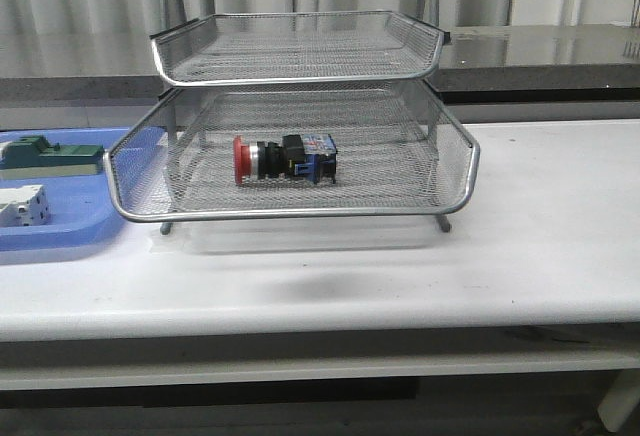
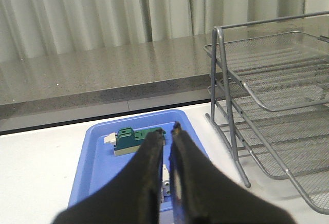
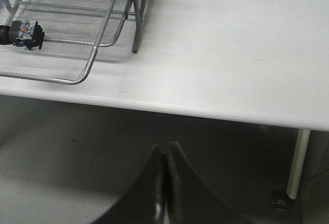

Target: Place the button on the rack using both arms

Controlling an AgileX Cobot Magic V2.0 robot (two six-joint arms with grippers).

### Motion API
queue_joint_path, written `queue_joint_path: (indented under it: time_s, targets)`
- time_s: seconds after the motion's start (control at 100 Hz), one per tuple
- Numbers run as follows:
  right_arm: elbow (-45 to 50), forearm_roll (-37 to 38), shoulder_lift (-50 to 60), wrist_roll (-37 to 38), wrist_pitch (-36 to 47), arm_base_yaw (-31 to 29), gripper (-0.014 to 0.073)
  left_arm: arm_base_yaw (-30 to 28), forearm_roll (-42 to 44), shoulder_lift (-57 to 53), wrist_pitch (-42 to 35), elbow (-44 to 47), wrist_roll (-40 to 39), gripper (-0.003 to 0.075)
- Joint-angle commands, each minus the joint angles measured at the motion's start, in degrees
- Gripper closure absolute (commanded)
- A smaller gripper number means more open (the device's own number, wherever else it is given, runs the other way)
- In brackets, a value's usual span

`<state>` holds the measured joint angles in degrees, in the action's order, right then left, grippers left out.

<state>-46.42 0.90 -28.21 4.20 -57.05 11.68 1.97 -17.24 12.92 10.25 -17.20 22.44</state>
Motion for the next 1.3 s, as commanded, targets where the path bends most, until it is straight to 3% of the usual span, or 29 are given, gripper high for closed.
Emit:
queue_joint_path:
  time_s: [0.0,0.32,0.55,1.03,1.29]
  targets:
    - [-1.4,0.3,-0.3,-0.1,3.6,-0.4,0.0662,-0.2,-0.8,0.6,-4.6,-1.5,-0.6,0.0741]
    - [-1.4,0.2,-0.3,-0.1,3.6,-0.4,0.0662,-0.2,-0.8,0.6,-4.6,-1.5,-0.6,0.0741]
    - [-1.4,-5.2,-1.8,-0.1,4.7,-0.4,0.0662,-0.2,-0.8,0.6,-4.6,-1.5,-0.6,0.0741]
    - [-1.4,-22.0,-22.1,-4.2,9.1,0.1,0.066,-0.2,-0.8,0.6,-4.6,-1.5,-0.6,0.0741]
    - [-1.4,-23.6,-32.3,-4.8,13.6,6.2,0.066,-0.2,-0.8,0.6,-4.6,-1.5,-0.6,0.0741]
